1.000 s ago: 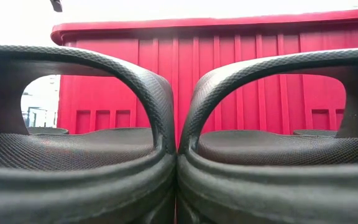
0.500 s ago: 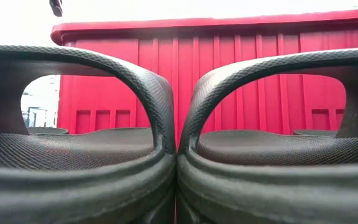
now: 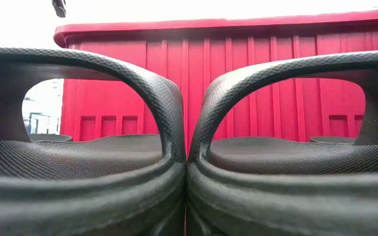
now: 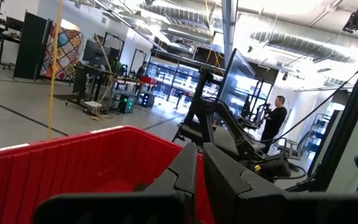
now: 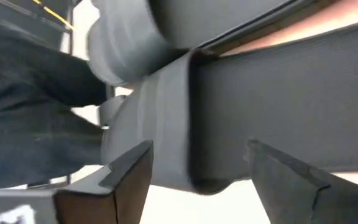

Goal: Pick and place slides into bin
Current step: Put the black slide into the bin

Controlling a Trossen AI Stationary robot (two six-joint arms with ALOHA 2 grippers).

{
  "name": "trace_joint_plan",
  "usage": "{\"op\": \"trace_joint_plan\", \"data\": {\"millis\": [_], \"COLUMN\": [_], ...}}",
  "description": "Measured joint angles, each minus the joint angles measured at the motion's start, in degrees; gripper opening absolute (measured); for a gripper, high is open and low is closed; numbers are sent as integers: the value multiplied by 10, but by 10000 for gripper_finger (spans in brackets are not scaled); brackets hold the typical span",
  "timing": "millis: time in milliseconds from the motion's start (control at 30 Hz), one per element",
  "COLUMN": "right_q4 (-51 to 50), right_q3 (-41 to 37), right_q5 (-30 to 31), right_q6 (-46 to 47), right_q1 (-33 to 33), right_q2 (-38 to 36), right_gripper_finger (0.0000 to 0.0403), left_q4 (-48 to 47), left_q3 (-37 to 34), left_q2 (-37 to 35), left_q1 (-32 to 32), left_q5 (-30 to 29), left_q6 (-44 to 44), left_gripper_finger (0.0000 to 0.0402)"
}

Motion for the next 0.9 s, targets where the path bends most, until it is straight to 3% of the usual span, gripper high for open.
{"op": "trace_joint_plan", "data": {"millis": [233, 500, 600, 767, 900], "right_q4": [140, 213, 240, 274, 293], "right_q3": [-41, -46, -46, -47, -47], "right_q5": [-5, -31, -31, -41, -61], "right_q6": [-34, -34, -35, -50, -51], "right_q1": [-8, -11, -17, -26, -26], "right_q2": [32, 94, 108, 101, 83], "right_gripper_finger": [239, 191, 149, 24, 13], "left_q4": [0, -1, -5, -19, -20], "left_q3": [0, 0, 0, 0, 0], "left_q2": [0, 0, 0, 0, 0], "left_q1": [0, 0, 0, 0, 0], "left_q5": [-1, -1, -1, -1, -1], "left_q6": [0, 0, 0, 0, -4], "left_gripper_finger": [26, 26, 26, 26, 26]}}
